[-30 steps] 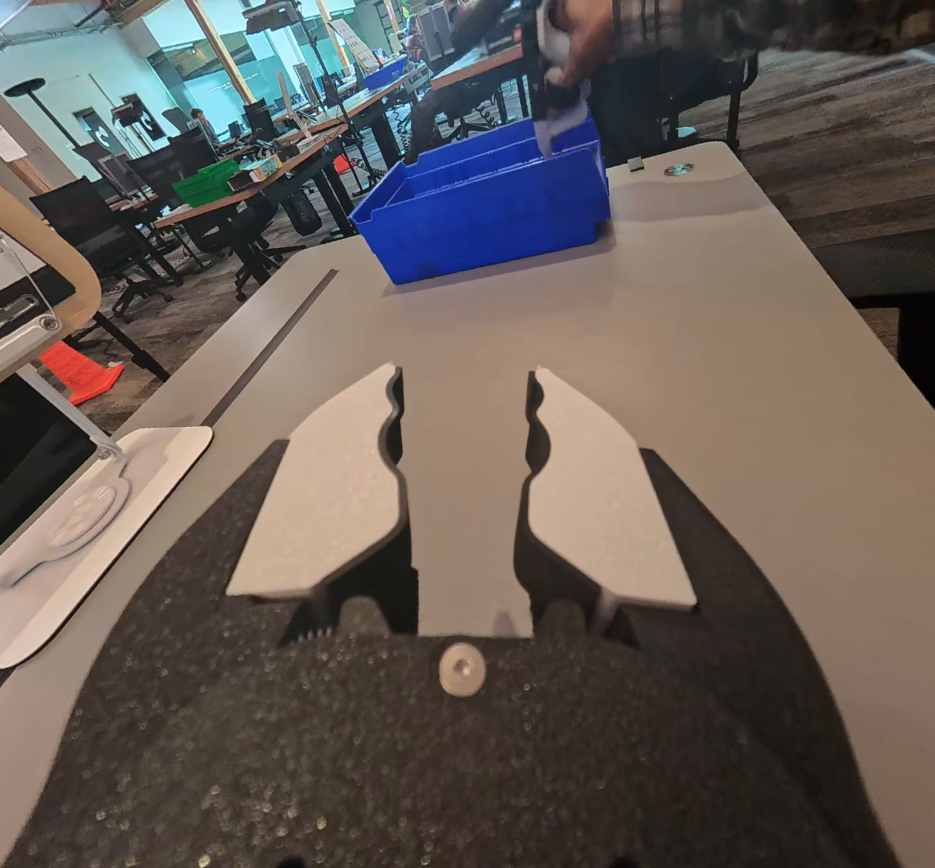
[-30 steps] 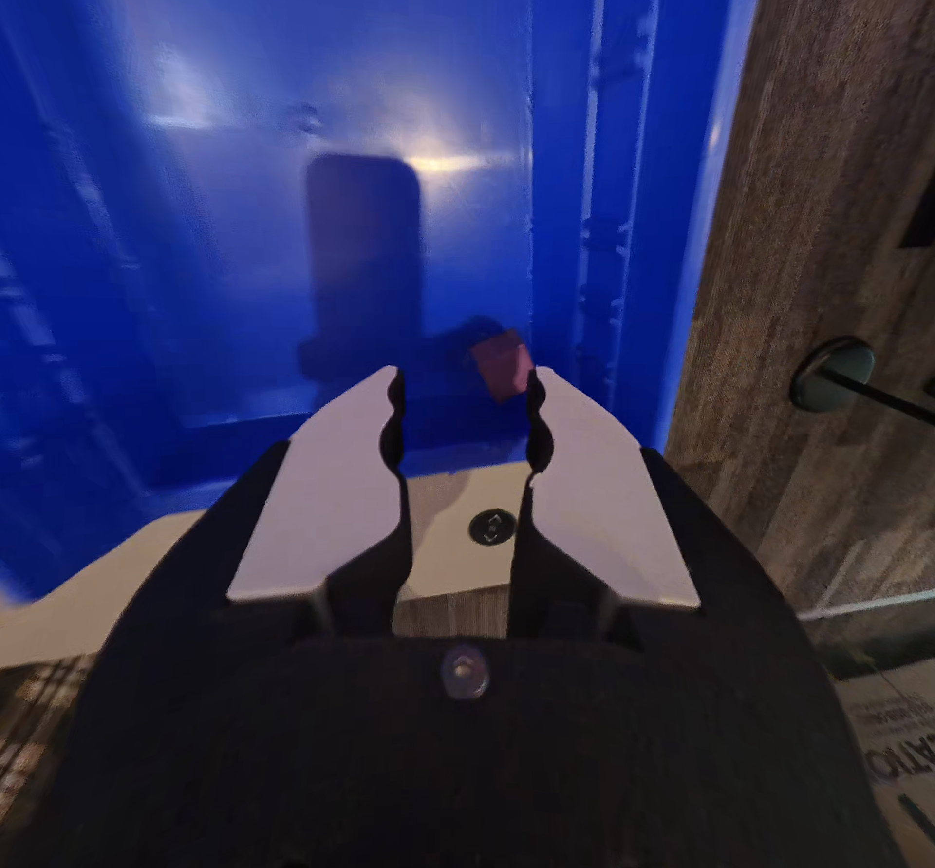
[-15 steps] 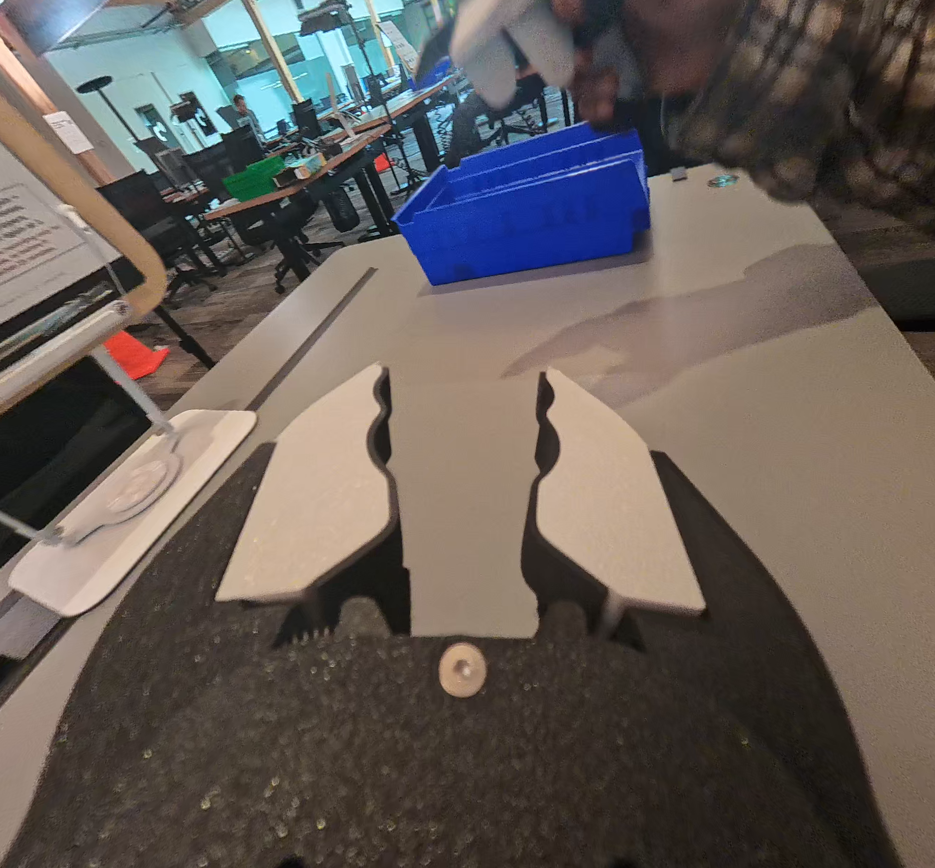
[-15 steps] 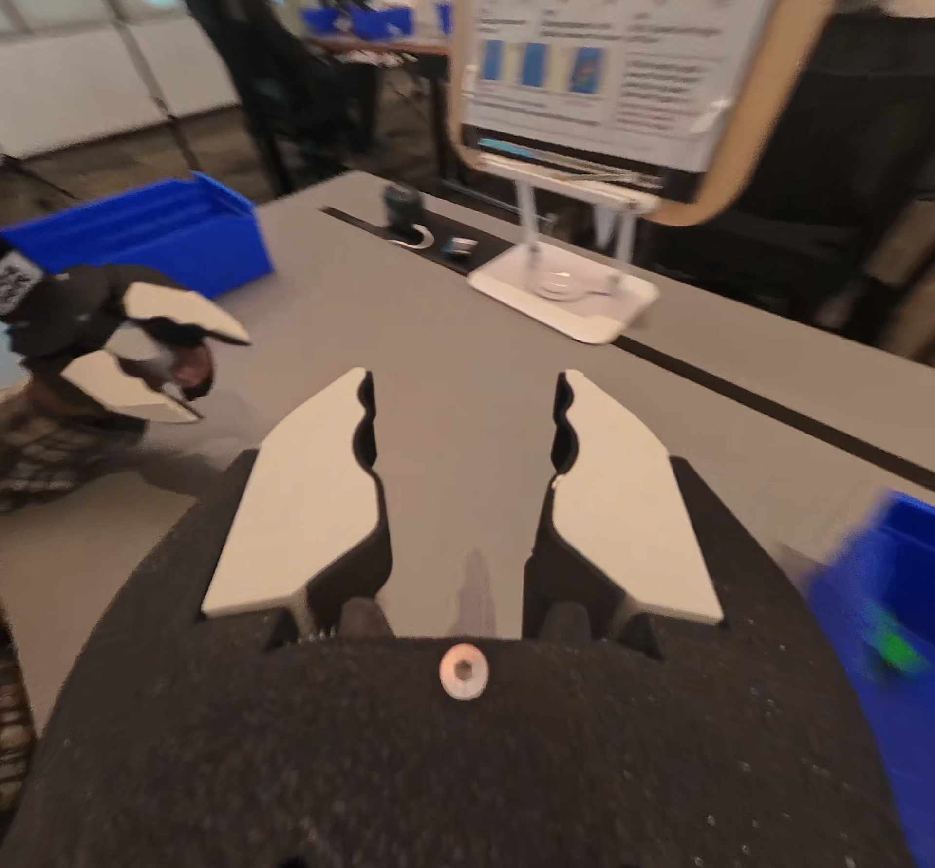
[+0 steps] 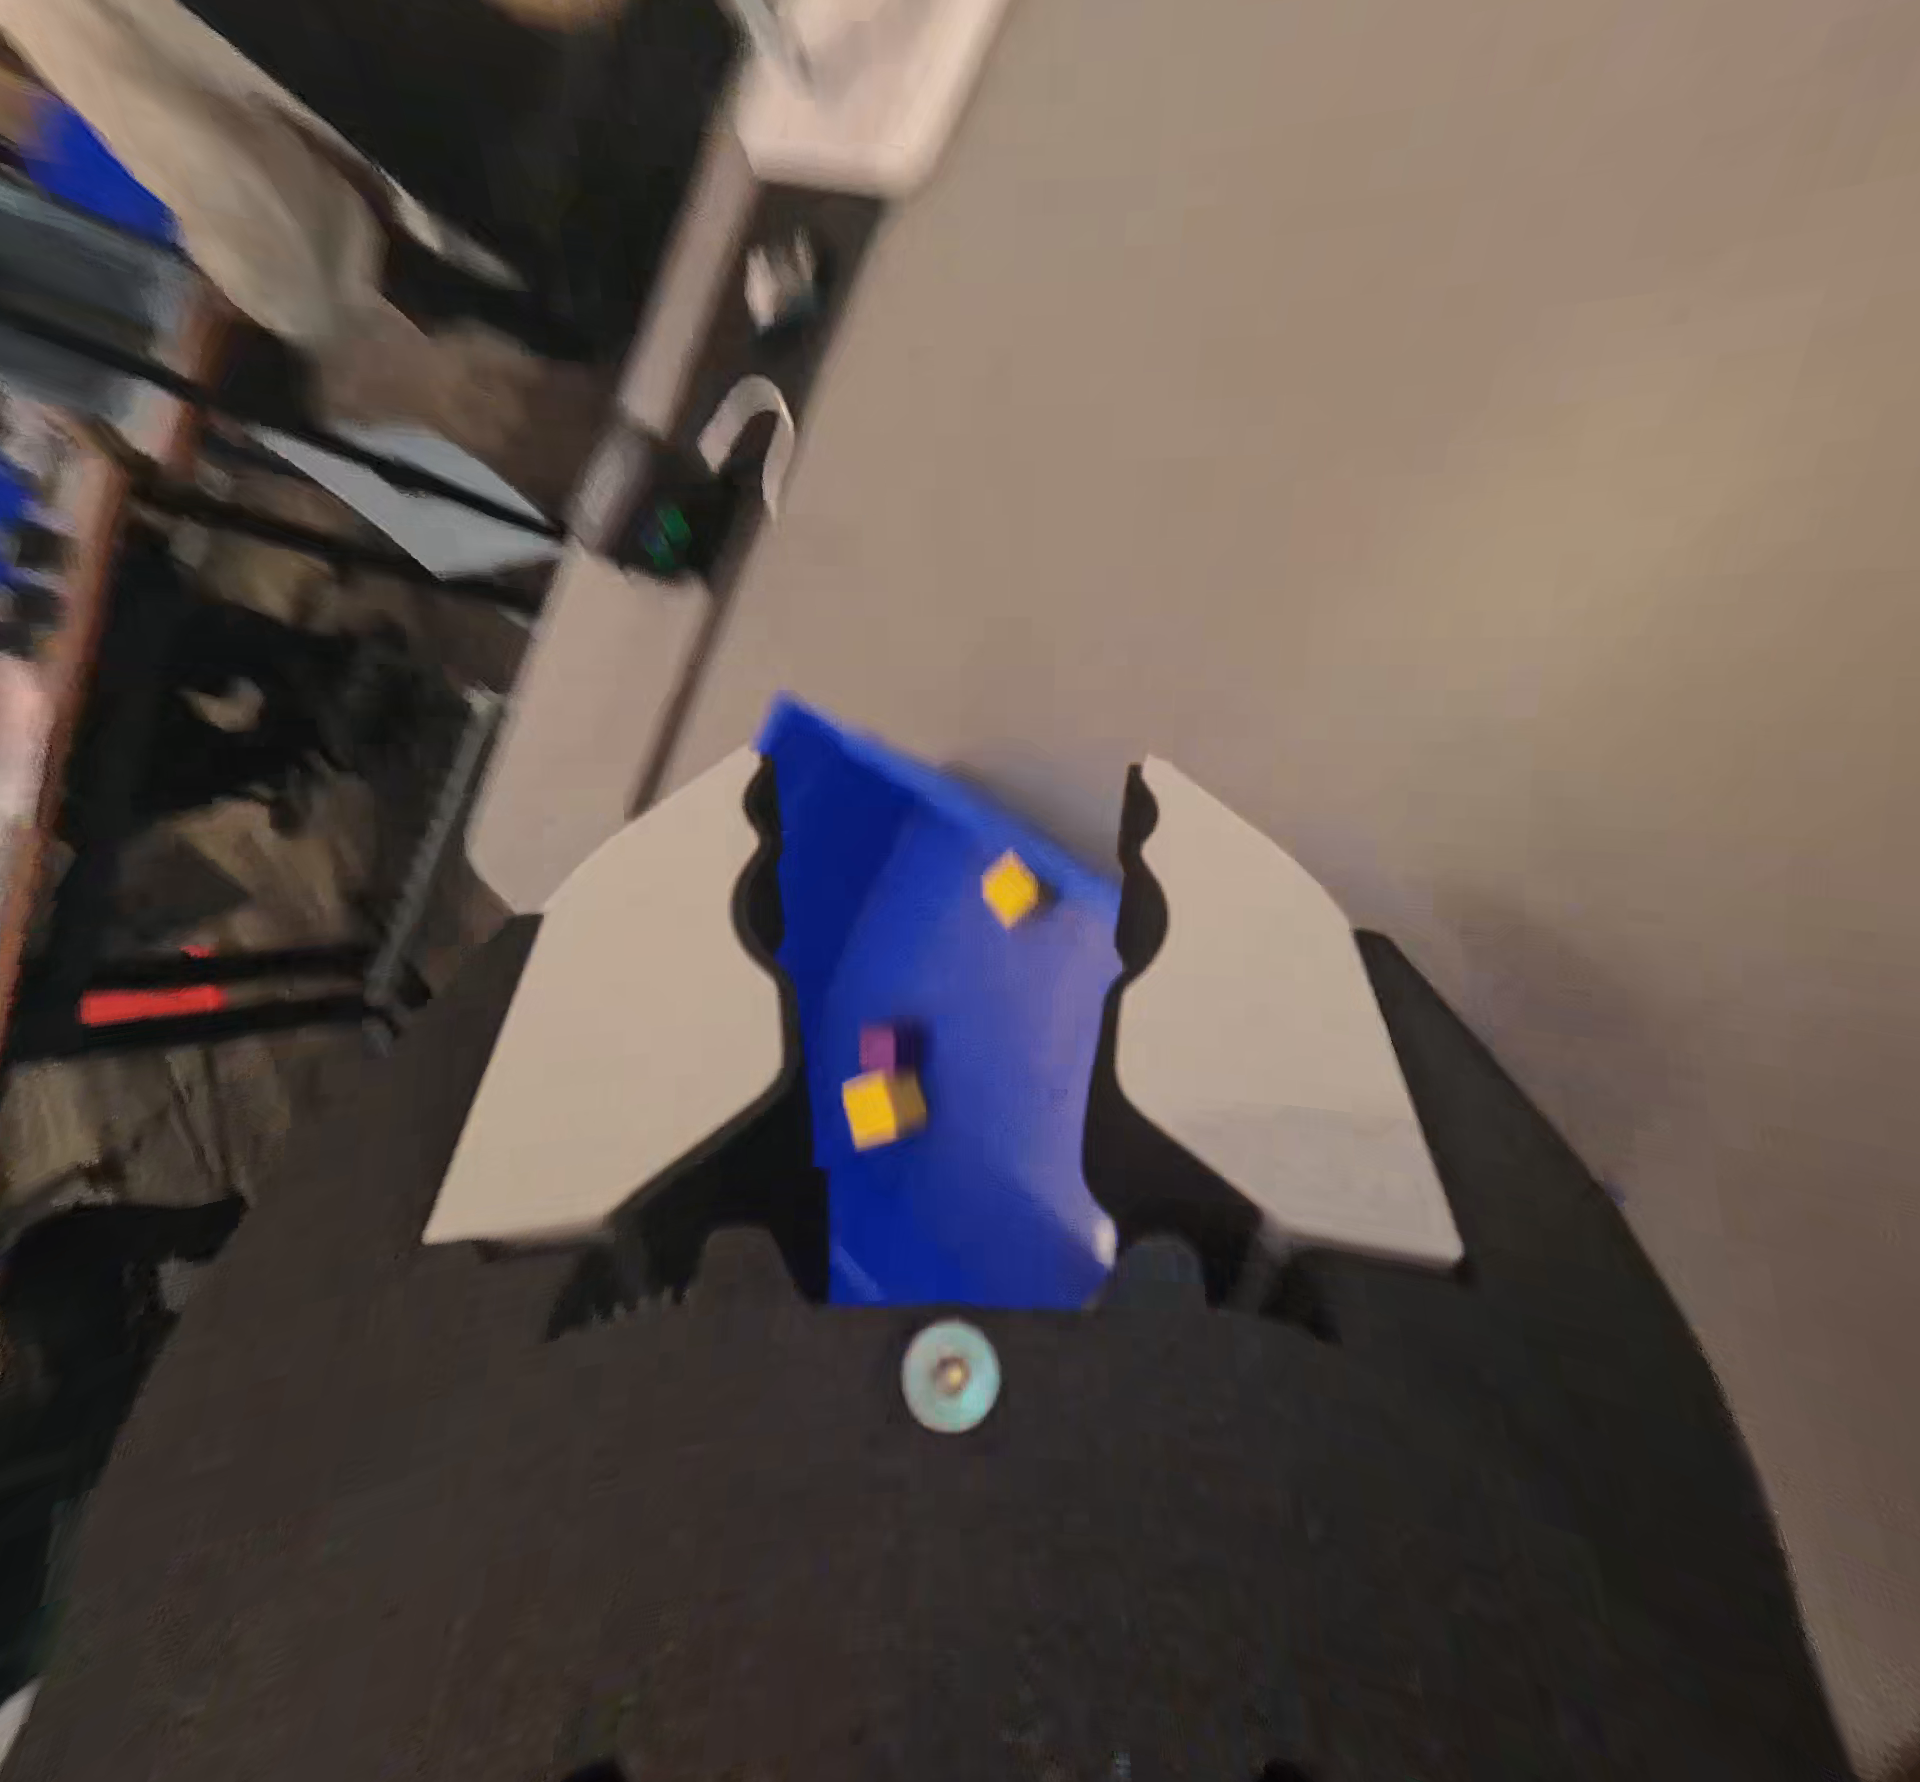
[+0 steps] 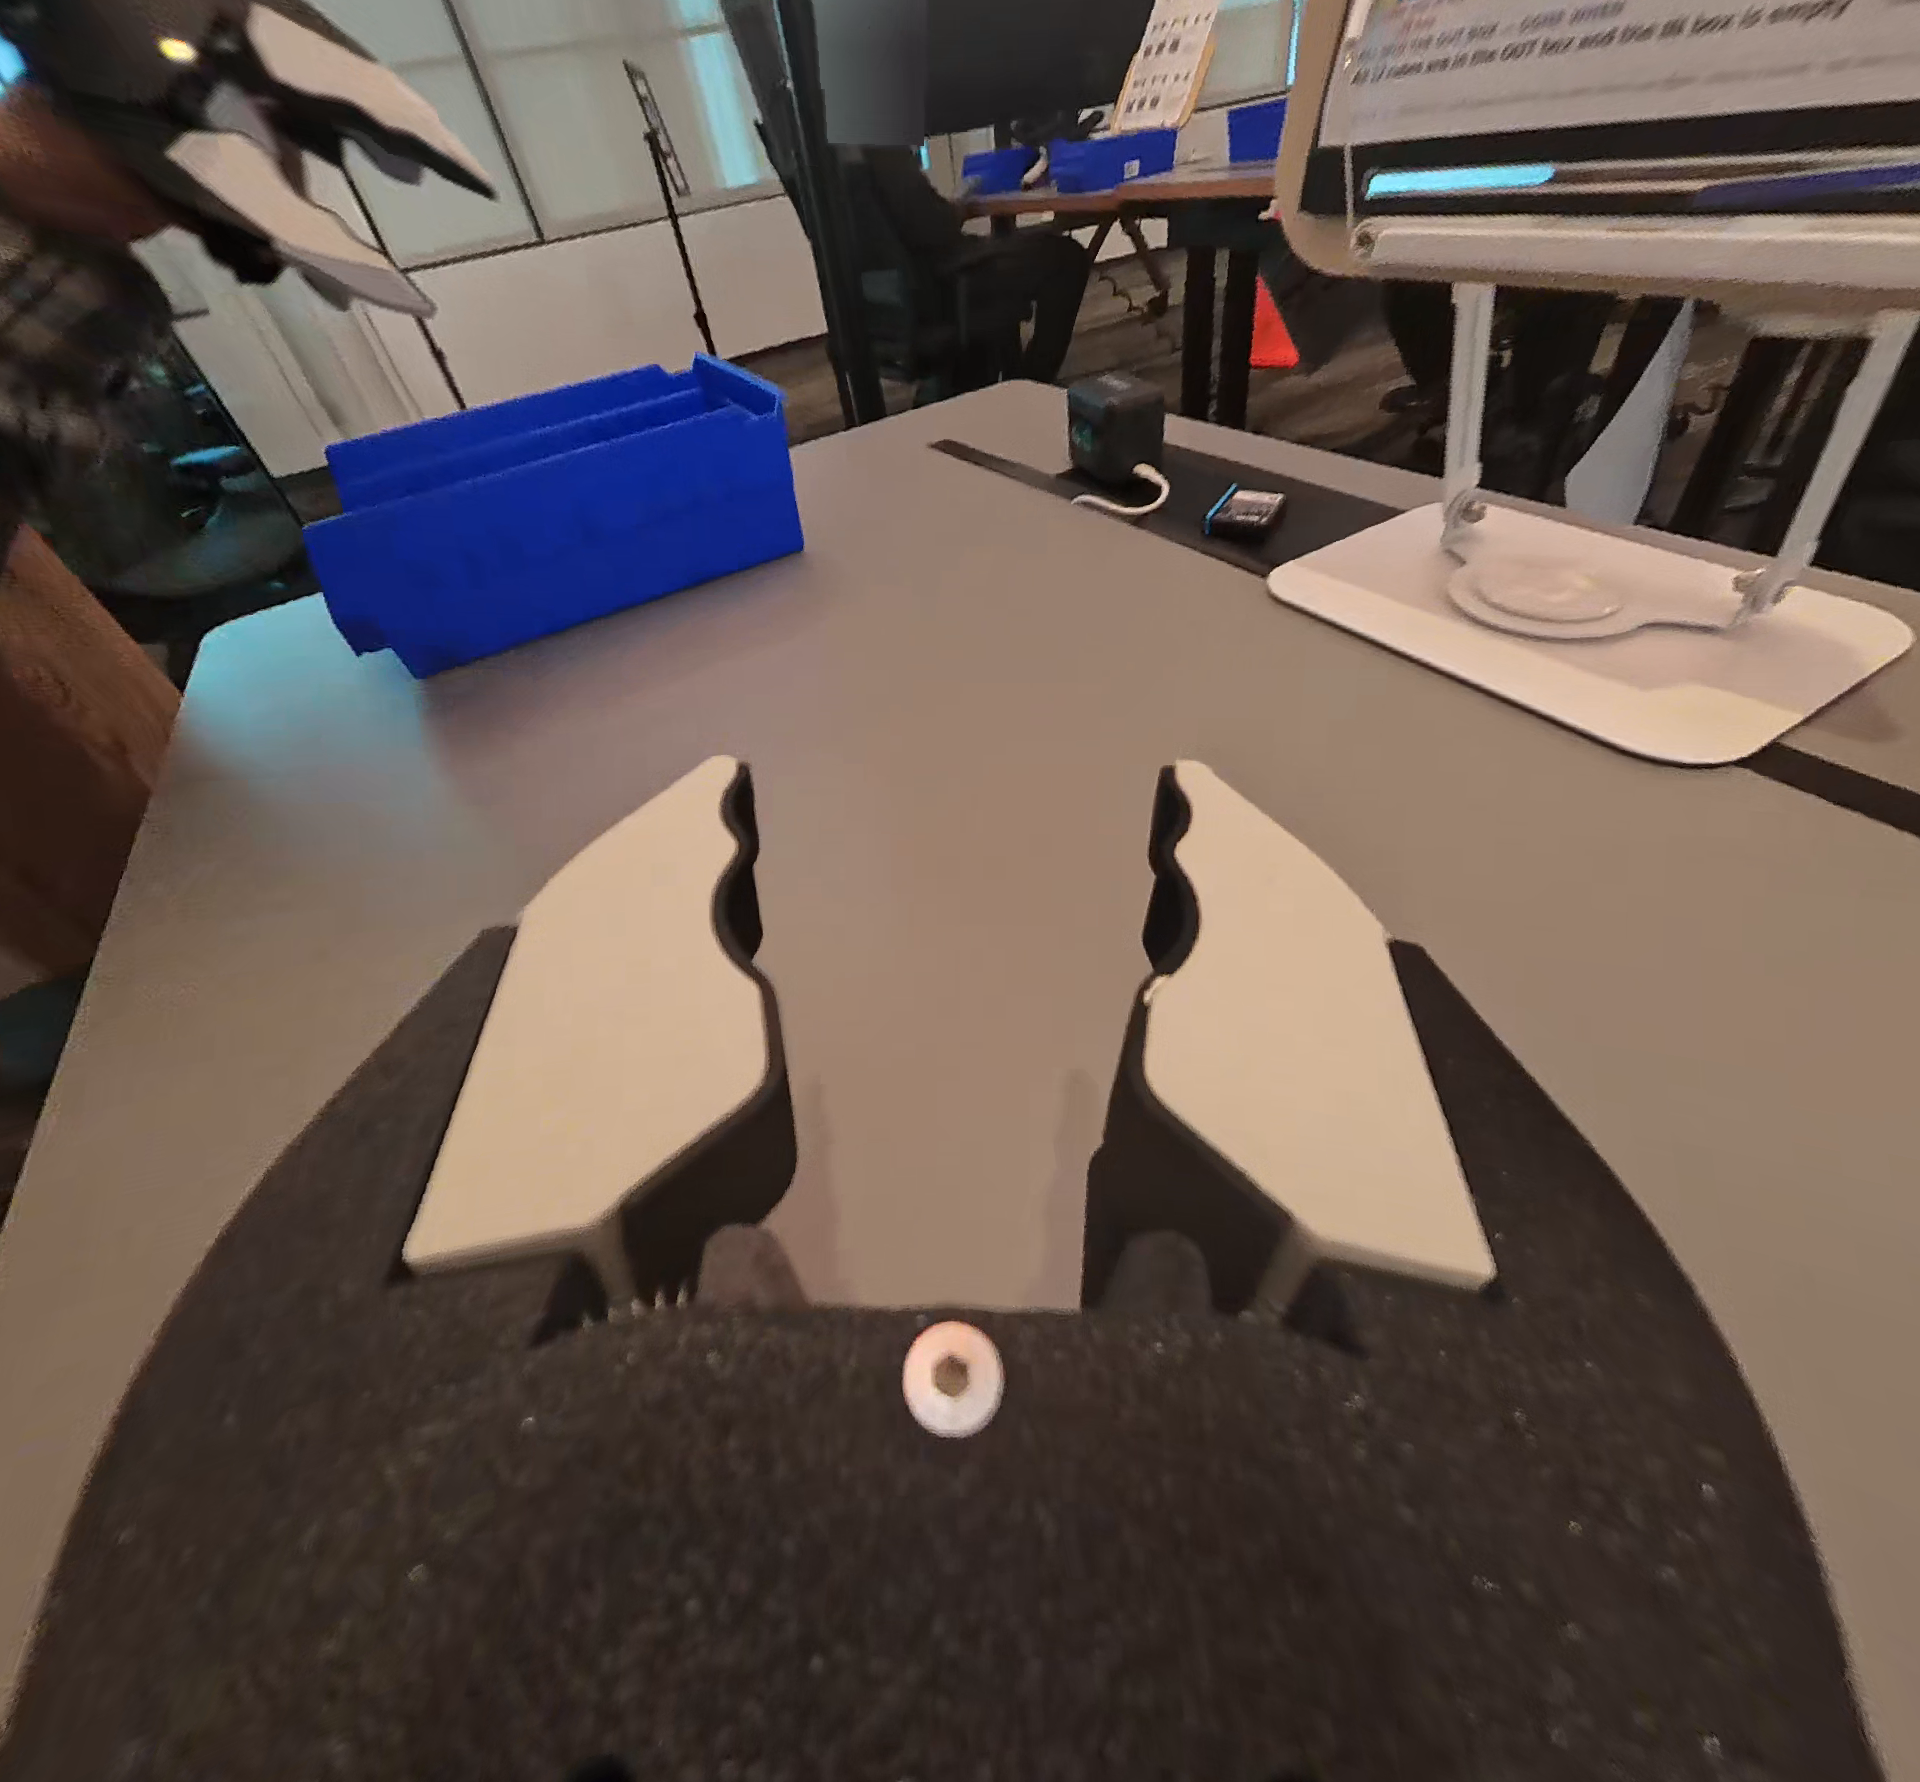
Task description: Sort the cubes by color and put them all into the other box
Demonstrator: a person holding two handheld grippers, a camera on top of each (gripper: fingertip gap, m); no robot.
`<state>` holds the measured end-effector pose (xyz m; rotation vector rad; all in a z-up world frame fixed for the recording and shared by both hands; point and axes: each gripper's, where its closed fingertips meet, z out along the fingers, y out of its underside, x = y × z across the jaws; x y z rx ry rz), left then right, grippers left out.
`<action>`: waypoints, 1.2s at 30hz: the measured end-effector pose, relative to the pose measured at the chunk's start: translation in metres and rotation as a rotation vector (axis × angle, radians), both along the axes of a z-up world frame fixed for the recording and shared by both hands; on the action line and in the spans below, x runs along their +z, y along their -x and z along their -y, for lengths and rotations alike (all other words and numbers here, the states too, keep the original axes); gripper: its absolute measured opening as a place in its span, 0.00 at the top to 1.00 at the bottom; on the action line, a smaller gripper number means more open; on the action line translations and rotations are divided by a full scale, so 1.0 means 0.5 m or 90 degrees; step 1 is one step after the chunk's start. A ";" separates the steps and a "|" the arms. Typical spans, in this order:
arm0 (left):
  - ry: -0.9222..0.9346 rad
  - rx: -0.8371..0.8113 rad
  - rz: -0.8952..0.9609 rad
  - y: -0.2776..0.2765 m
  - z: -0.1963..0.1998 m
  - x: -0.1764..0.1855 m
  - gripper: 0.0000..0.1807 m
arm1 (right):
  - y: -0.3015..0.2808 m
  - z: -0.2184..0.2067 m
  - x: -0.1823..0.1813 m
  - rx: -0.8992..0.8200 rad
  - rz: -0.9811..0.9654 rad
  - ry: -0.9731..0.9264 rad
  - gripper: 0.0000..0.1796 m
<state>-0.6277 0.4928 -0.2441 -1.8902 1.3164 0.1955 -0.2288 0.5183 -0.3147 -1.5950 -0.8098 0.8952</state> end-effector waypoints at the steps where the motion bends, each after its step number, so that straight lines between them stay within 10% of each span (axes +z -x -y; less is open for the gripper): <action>1: 0.051 0.006 -0.030 0.049 -0.007 -0.026 0.66 | 0.004 0.003 -0.006 0.009 0.002 0.005 0.60; 11: 0.364 0.114 -0.257 0.315 -0.081 -0.277 0.68 | 0.018 0.006 -0.044 0.035 0.039 0.018 0.60; 26: 0.442 0.159 -0.295 0.352 -0.139 -0.381 0.84 | 0.018 0.002 -0.072 0.048 0.062 0.046 0.59; 36: 0.101 0.128 -0.019 0.209 -0.193 -0.141 0.88 | 0.027 0.013 -0.051 0.066 0.008 0.070 0.60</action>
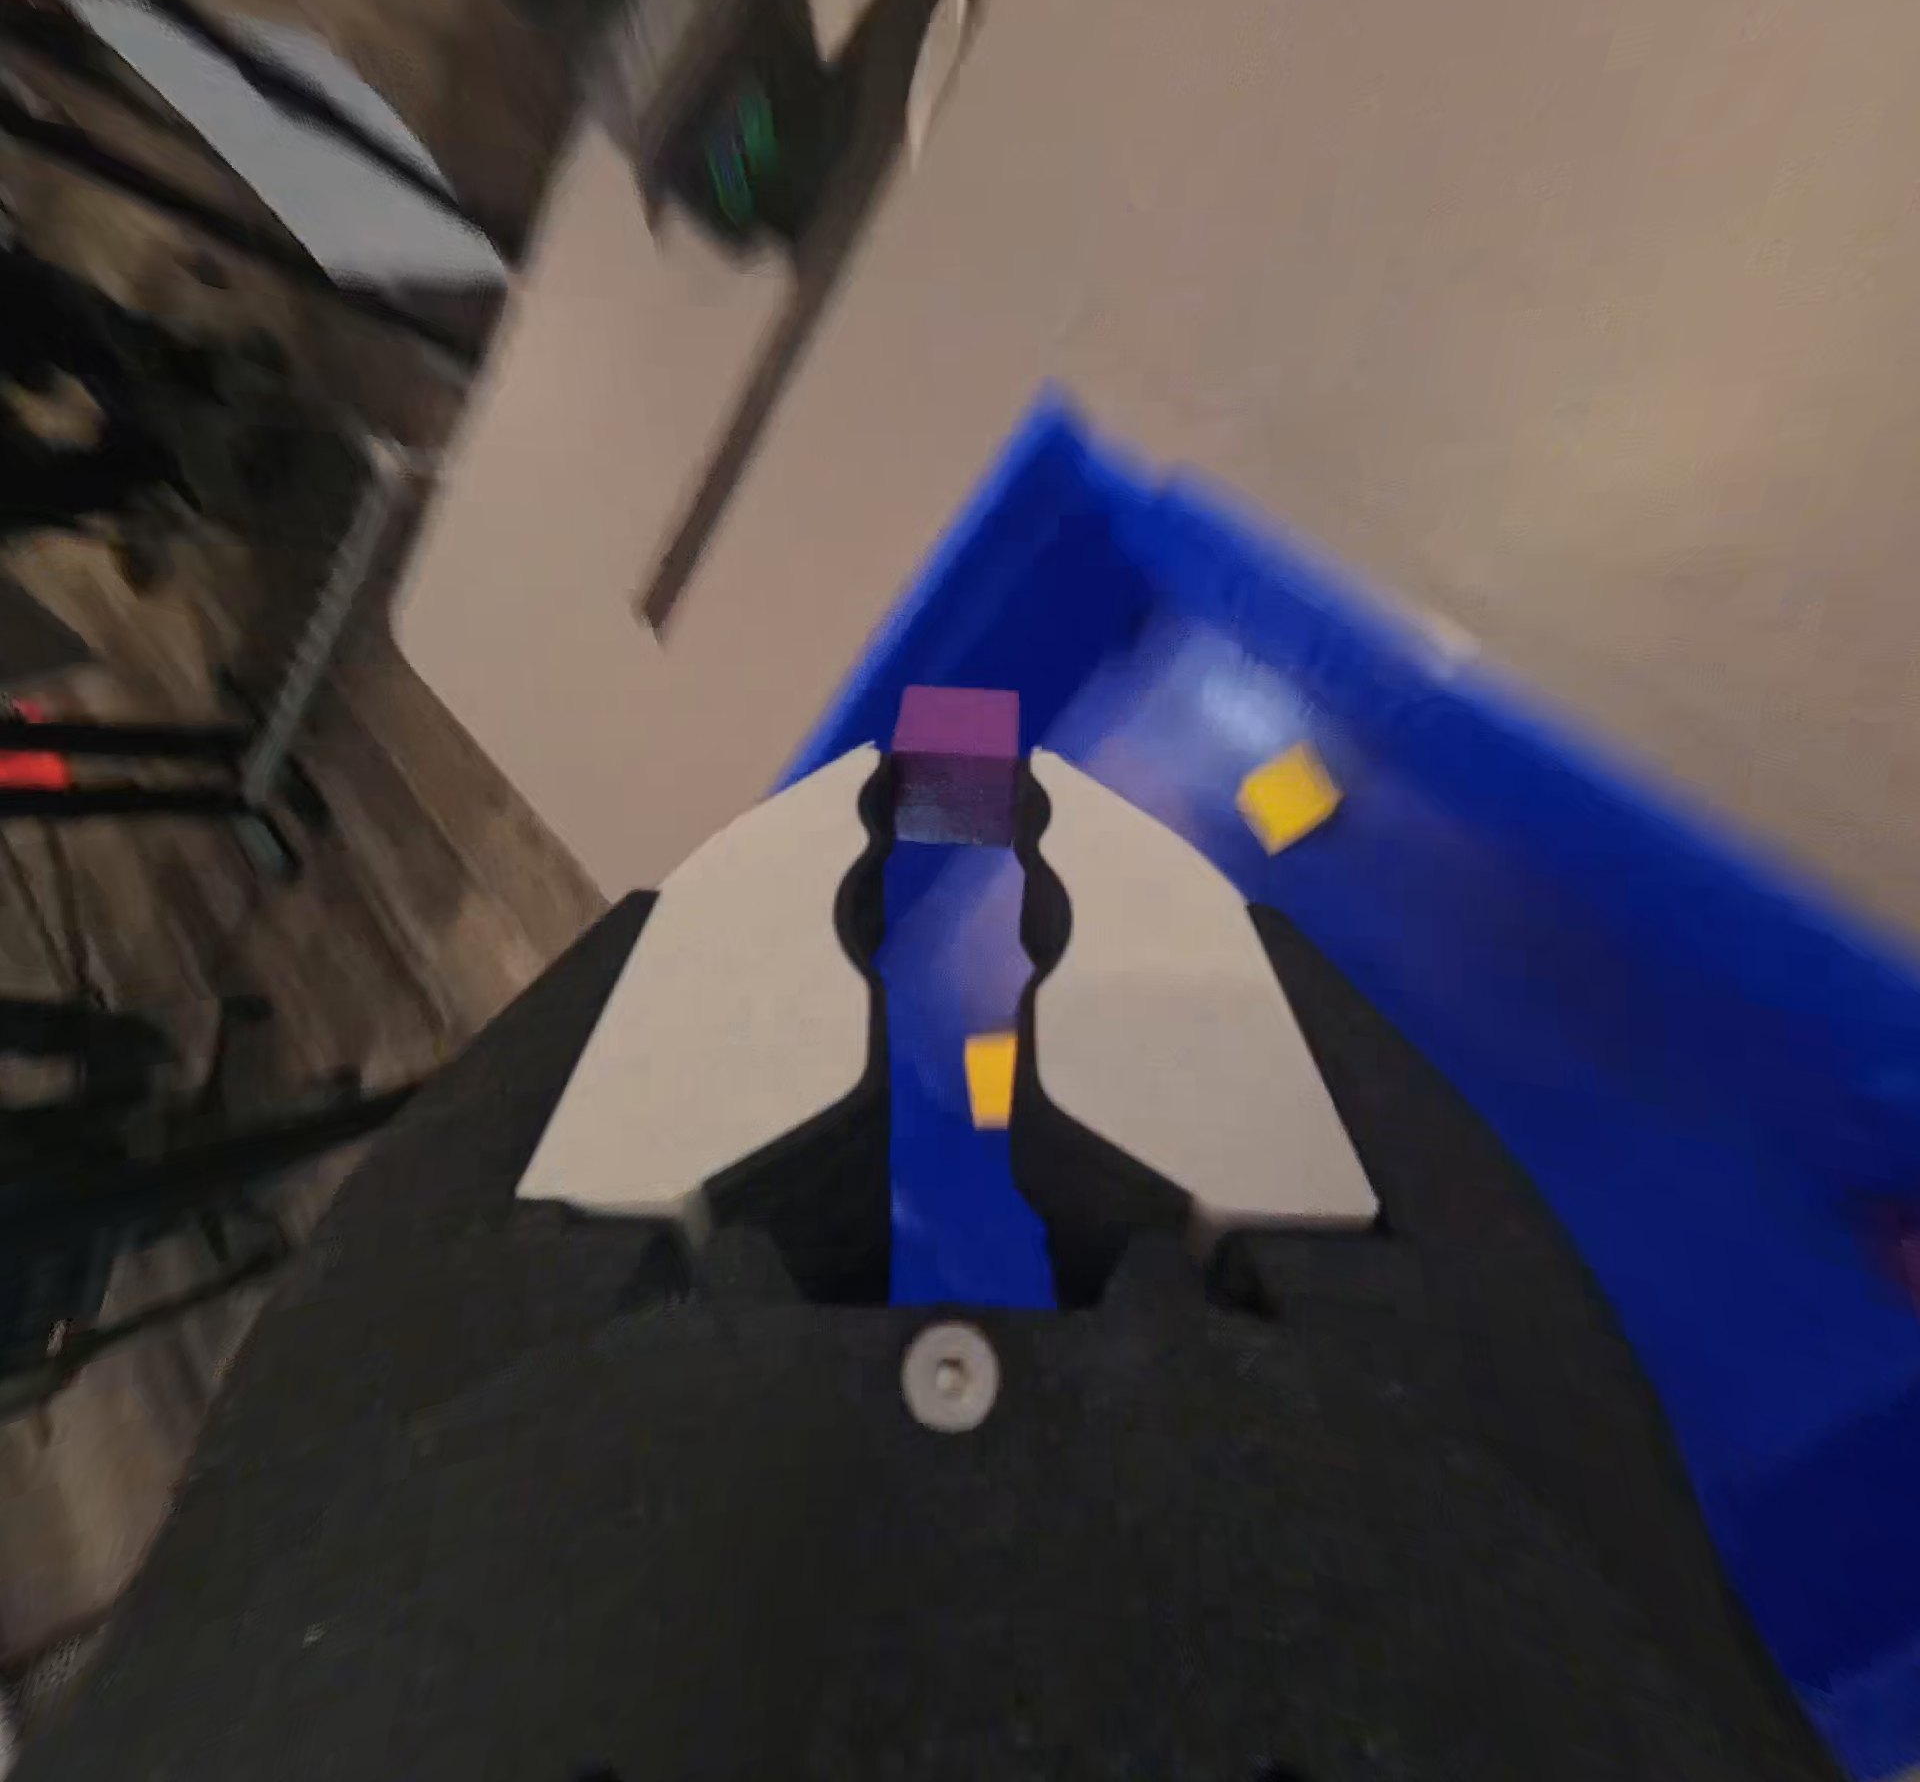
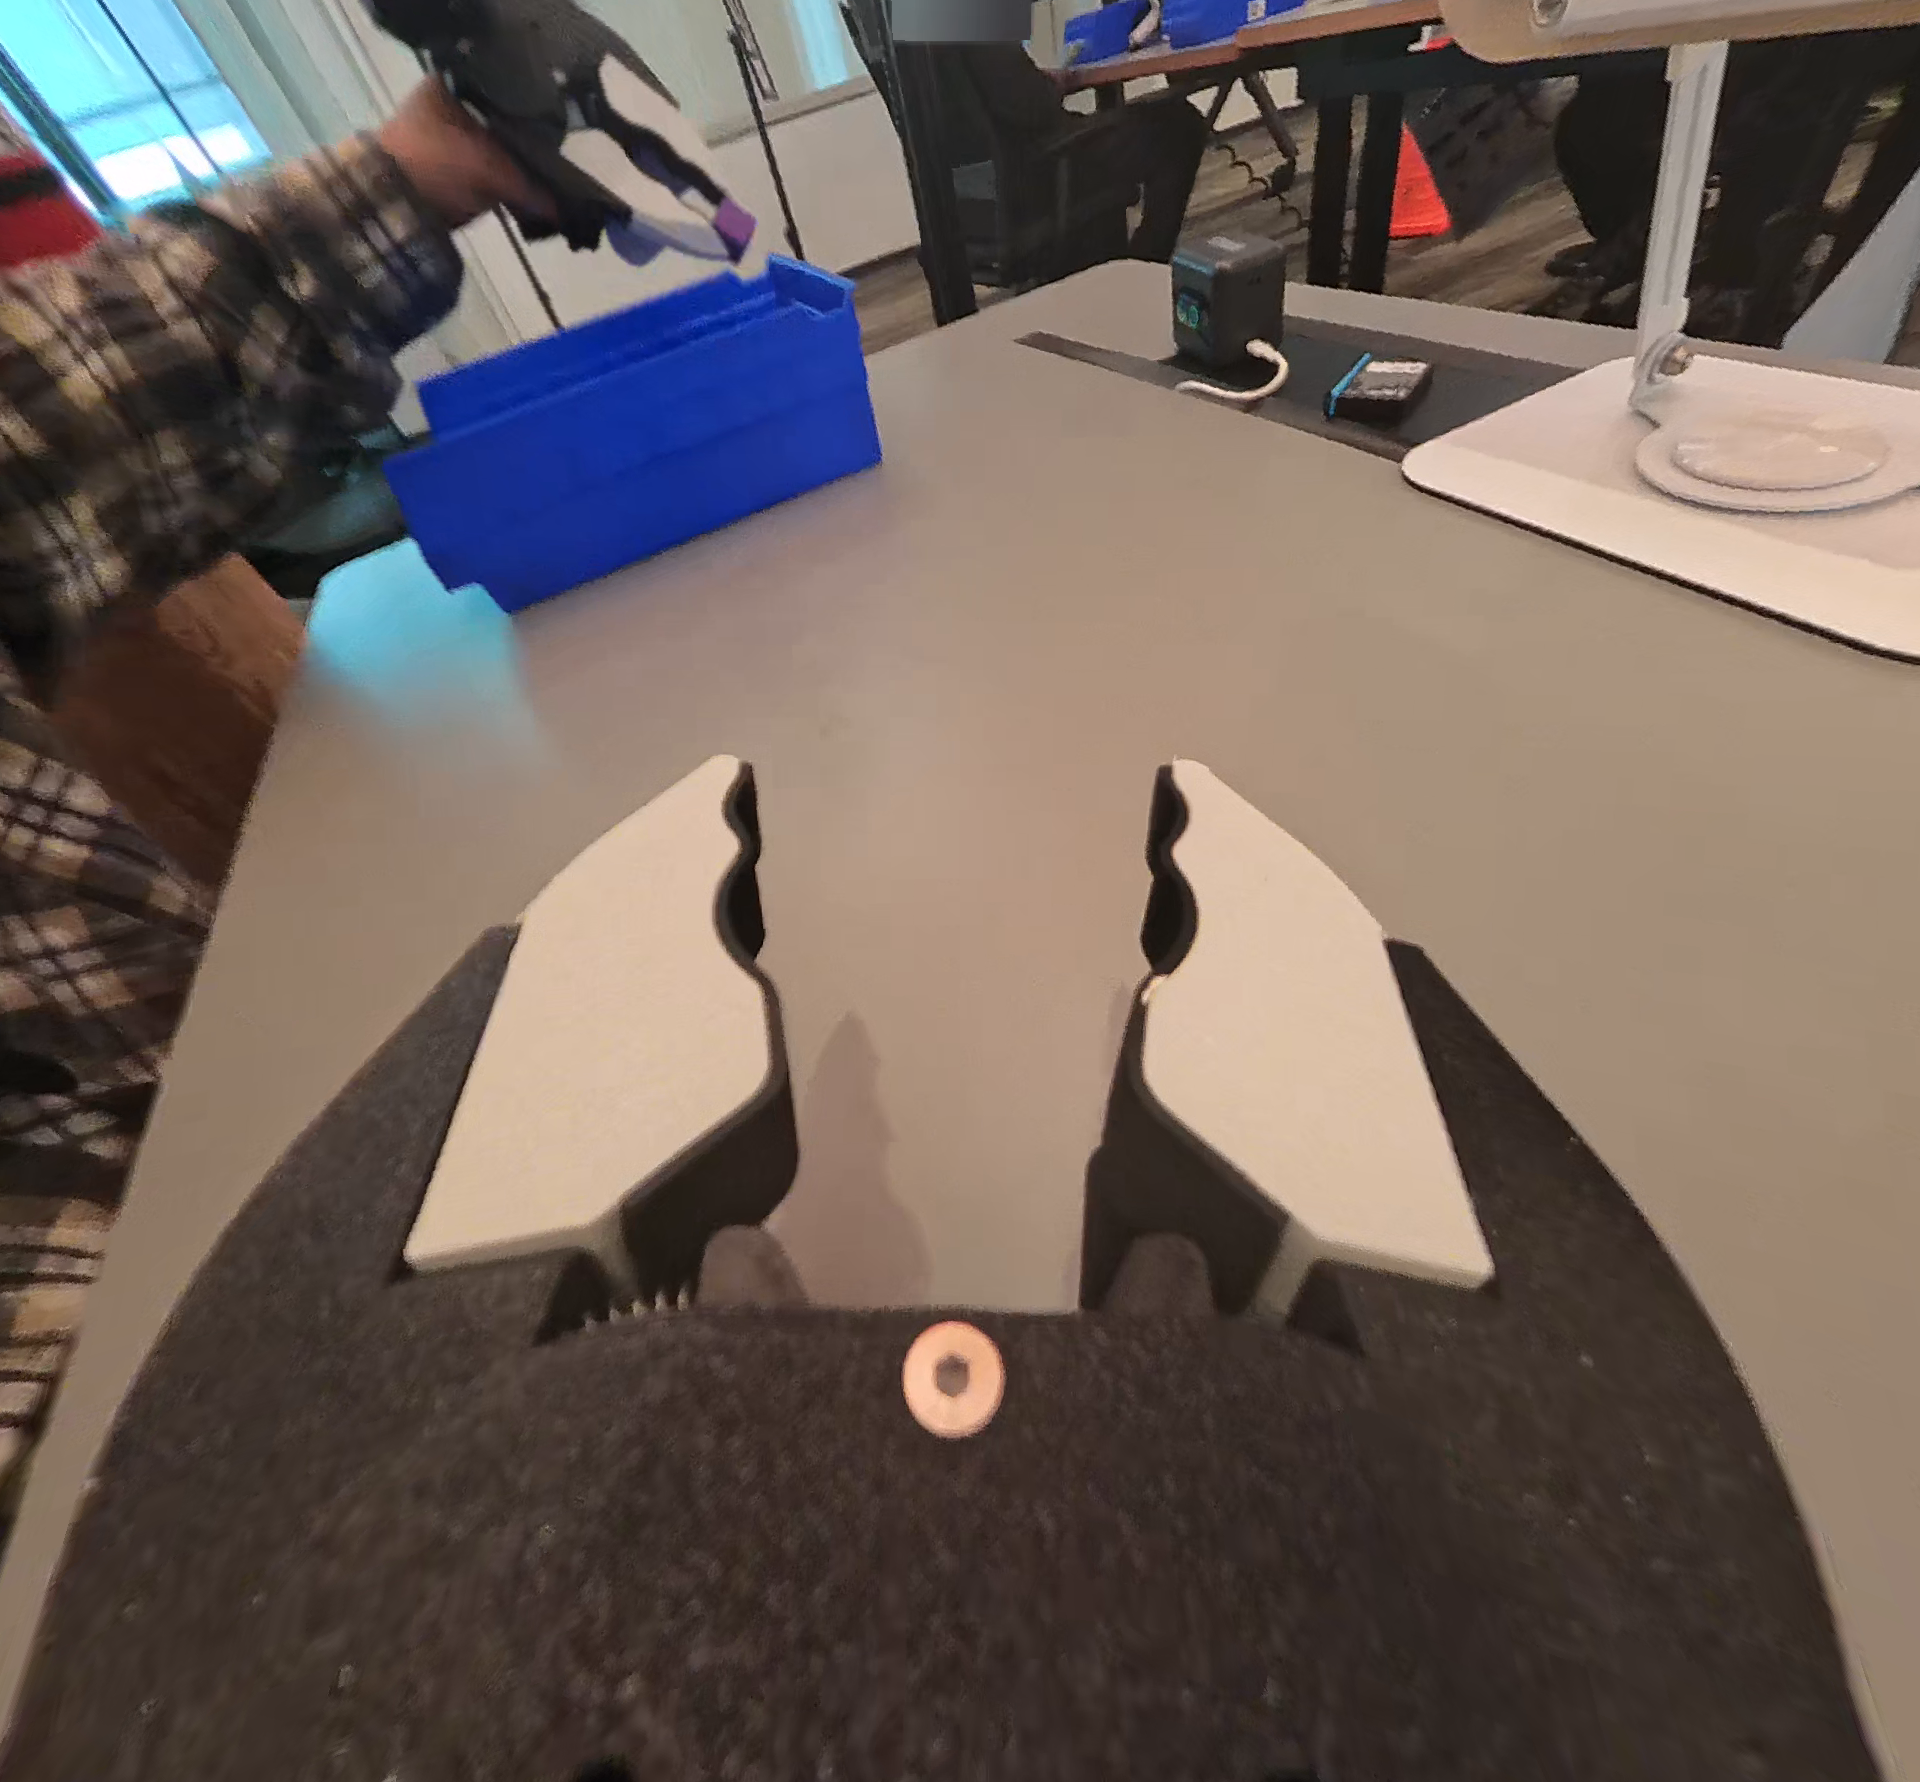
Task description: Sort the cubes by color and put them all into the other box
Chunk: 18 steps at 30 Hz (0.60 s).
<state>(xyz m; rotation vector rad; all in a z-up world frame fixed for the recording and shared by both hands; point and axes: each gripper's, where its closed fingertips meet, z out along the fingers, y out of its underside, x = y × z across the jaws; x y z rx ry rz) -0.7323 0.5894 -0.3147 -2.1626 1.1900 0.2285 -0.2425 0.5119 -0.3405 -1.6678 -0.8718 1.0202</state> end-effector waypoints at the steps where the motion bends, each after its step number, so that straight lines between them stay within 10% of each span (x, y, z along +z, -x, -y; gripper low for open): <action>1: -0.057 -0.023 0.047 -0.048 0.006 0.044 0.88 | 0.006 0.003 0.007 0.007 -0.020 0.011 0.60; 9: -0.270 -0.270 0.331 -0.524 0.184 0.205 0.88 | 0.098 0.058 0.156 0.210 -0.396 0.345 0.66; 18: -0.258 -0.414 0.418 -0.796 0.278 0.113 0.88 | 0.179 0.132 0.157 0.286 -0.273 0.519 0.71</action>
